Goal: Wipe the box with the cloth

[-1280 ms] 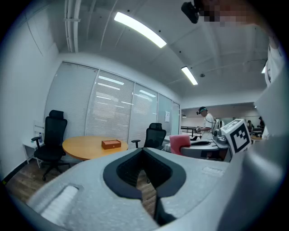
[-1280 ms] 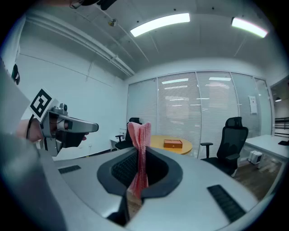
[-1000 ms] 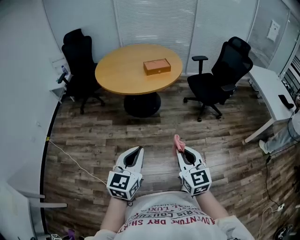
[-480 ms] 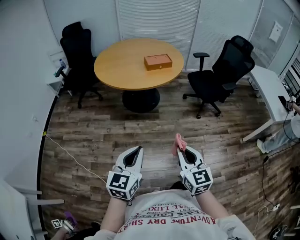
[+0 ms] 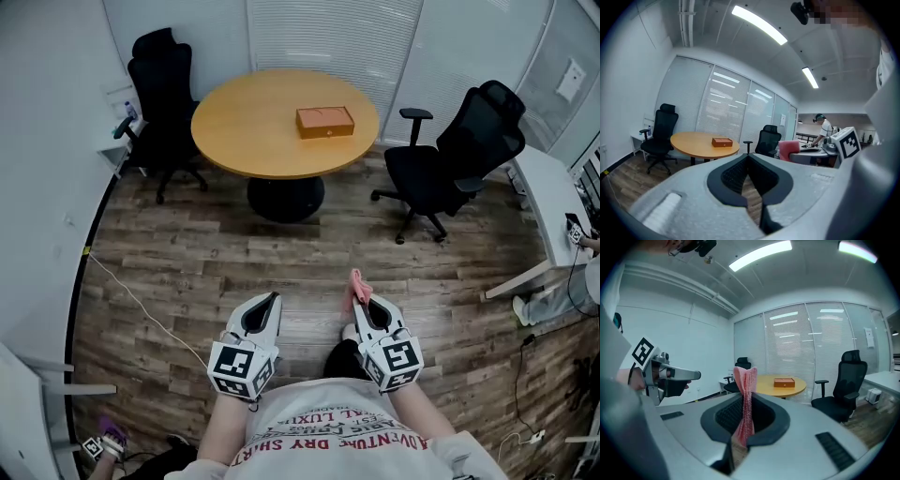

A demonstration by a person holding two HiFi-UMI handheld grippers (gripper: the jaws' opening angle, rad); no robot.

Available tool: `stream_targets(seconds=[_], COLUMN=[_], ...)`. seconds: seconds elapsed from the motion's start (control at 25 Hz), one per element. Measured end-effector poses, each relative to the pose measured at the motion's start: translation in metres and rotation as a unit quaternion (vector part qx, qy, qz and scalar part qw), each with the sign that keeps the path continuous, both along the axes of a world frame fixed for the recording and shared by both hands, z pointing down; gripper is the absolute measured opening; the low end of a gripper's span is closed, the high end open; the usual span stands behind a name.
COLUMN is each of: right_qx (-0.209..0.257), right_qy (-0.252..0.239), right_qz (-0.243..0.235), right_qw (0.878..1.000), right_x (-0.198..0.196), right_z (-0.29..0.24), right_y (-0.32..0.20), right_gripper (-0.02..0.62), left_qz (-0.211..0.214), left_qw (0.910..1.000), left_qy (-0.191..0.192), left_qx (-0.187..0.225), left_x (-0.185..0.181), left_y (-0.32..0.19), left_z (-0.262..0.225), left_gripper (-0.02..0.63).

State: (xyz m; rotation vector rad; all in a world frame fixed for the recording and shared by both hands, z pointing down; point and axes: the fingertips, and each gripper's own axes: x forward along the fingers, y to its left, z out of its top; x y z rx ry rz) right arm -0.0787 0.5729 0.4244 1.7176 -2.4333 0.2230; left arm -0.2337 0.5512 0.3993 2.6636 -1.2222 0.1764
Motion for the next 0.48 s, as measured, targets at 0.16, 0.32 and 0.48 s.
stream_targets(seconds=[0.16,0.32,0.48], right_qx=[-0.006,-0.003,-0.010], right_qy=[-0.008,-0.011,-0.021], right_qz=[-0.016,-0.033,-0.040], right_qw=[1.000,0.999,0.999], right_x=[0.029,0.066,0.115], right_z=[0.008,0.006,0.007], right_y=[-0.036,-0.080,-0.128], right_gripper=[0.031,0.031,0.031], left_qz=[-0.021,-0.038,-0.052], left_qw=[0.9998,0.9992,0.9985], left_qy=[-0.005,-0.007,-0.010], left_qx=[-0.005,-0.007,-0.011], left_x=[0.027,0.061,0.109], left_y=[-0.030,-0.068,-0.111], left_z=[0.005,0.004,0.003], left_gripper=[0.009,0.009,0.009])
